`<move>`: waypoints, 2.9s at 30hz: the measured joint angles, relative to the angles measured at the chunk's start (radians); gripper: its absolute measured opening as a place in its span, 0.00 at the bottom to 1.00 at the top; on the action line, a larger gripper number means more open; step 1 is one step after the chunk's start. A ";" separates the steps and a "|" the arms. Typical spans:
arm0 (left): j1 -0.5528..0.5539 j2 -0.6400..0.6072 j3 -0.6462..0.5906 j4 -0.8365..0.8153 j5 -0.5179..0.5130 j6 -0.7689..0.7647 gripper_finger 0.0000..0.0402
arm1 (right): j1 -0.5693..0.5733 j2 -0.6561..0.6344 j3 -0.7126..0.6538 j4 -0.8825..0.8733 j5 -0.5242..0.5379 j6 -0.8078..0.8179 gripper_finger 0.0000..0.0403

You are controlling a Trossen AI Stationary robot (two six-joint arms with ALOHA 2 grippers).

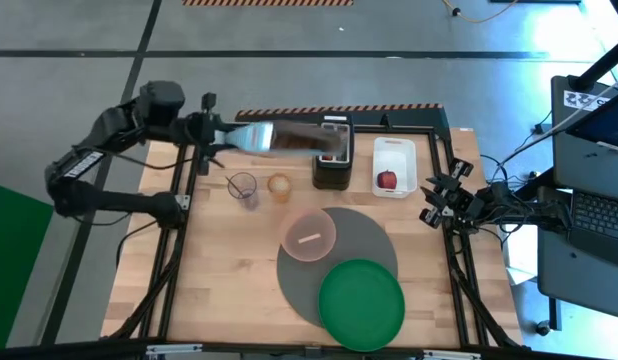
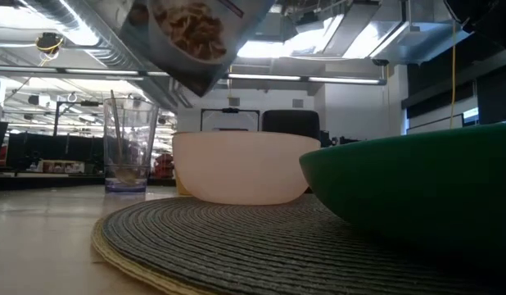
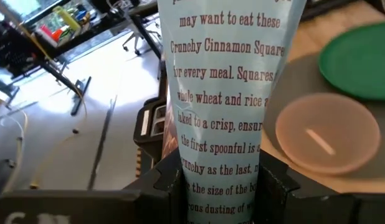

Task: Arrange a breakfast setting
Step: Pour the cereal from the cereal box into the pink bowl

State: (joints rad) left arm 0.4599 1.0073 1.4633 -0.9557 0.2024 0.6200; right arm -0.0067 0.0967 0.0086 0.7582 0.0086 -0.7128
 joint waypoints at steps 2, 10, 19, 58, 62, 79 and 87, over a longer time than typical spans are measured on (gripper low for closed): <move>-0.072 0.001 0.013 -0.033 -0.071 0.020 0.30 | 0.000 0.000 0.000 0.000 0.000 0.000 0.16; -0.323 0.055 0.013 -0.123 -0.324 0.019 0.30 | 0.000 0.000 0.000 0.000 0.003 0.000 0.16; -0.522 0.152 0.013 -0.176 -0.609 0.067 0.30 | 0.000 0.000 0.000 -0.002 0.010 -0.003 0.16; -0.815 0.348 0.012 -0.396 -0.990 0.149 0.30 | 0.000 0.000 0.000 -0.055 0.054 -0.003 0.15; -0.825 0.348 0.012 -0.399 -1.027 0.186 0.30 | 0.000 0.000 0.000 -0.055 0.055 -0.003 0.15; -0.844 0.370 0.012 -0.399 -1.070 0.253 0.30 | 0.000 0.000 0.000 -0.055 0.056 -0.003 0.15; -0.865 0.402 0.012 -0.399 -1.137 0.281 0.30 | 0.000 0.000 0.000 -0.055 0.055 -0.003 0.16</move>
State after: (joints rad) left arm -0.4053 1.4092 1.4750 -1.3544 -0.9342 0.9012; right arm -0.0067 0.0967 0.0086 0.7033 0.0639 -0.7158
